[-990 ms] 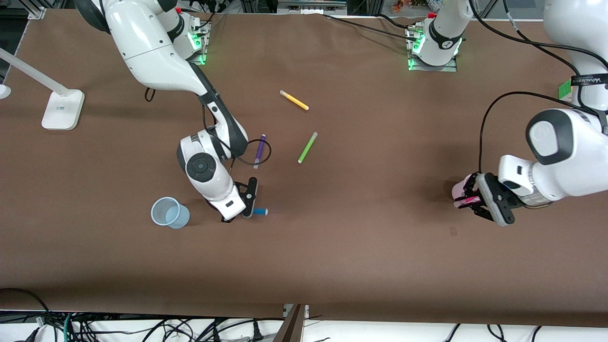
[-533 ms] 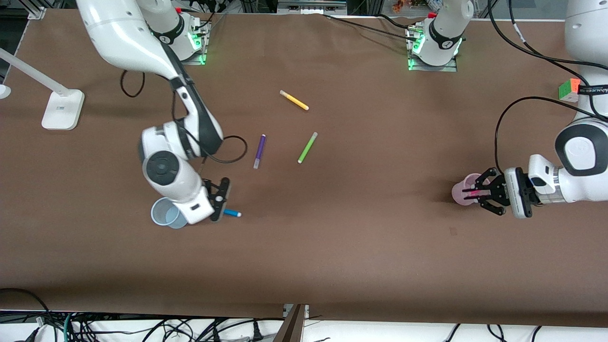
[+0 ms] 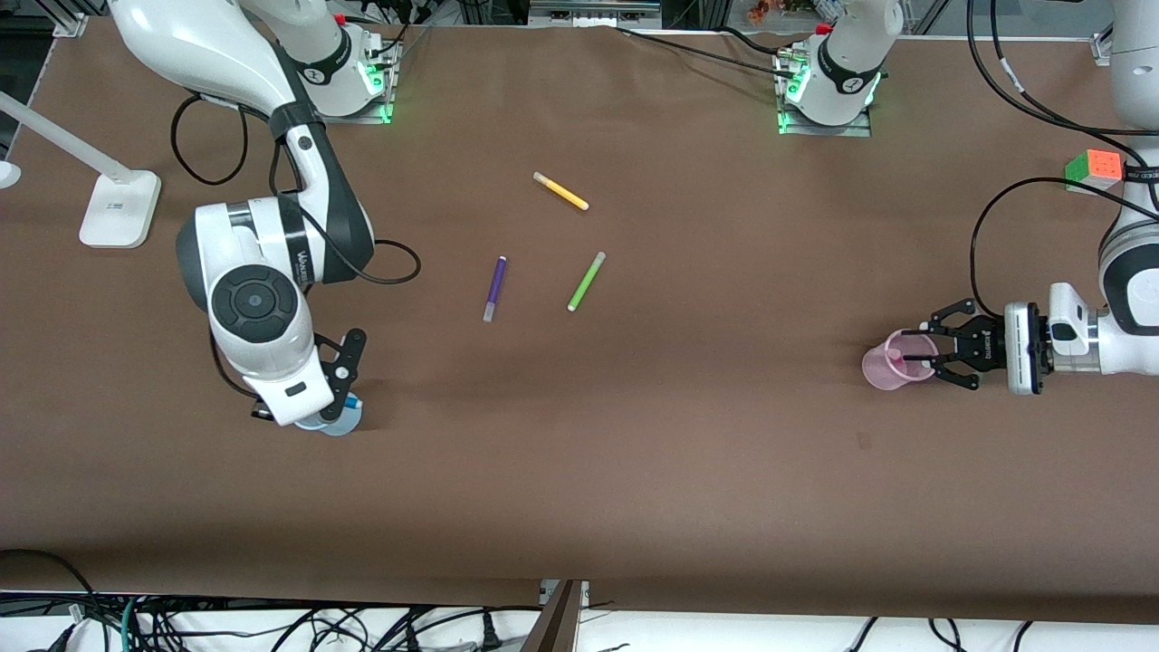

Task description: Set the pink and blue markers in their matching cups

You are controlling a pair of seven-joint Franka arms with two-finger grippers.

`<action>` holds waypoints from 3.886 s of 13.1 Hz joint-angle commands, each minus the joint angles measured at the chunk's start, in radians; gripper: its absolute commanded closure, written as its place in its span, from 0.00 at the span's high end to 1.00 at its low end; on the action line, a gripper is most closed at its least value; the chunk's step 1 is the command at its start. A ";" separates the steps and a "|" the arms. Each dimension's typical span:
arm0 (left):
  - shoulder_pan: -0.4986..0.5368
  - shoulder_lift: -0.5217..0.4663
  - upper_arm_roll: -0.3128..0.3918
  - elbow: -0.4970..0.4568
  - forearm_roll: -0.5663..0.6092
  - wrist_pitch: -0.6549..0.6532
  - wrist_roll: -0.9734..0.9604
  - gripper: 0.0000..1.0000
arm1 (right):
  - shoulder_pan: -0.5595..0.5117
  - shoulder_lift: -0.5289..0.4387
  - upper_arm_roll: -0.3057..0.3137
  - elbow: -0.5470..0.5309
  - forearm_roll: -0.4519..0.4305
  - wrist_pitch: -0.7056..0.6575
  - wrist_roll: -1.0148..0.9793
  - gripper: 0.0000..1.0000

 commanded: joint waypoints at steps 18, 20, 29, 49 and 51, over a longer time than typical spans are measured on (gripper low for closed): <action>-0.344 -0.206 -0.019 0.249 0.691 -0.176 -1.373 1.00 | 0.034 0.119 -0.014 0.096 -0.107 0.006 0.042 1.00; -0.392 -0.254 -0.006 0.249 0.705 -0.181 -1.539 1.00 | -0.017 0.081 -0.031 0.112 0.052 0.008 0.109 1.00; -0.401 -0.654 0.050 -0.179 0.711 0.049 -1.900 1.00 | -0.160 -0.063 -0.037 0.138 0.469 -0.121 0.753 1.00; -0.393 -0.651 0.035 -0.158 0.705 0.027 -1.888 1.00 | -0.316 -0.534 0.061 -0.255 0.472 -0.256 1.106 1.00; -0.398 -0.650 0.032 -0.158 0.709 0.027 -1.888 1.00 | -0.318 -0.533 0.060 -0.254 0.472 -0.255 1.102 1.00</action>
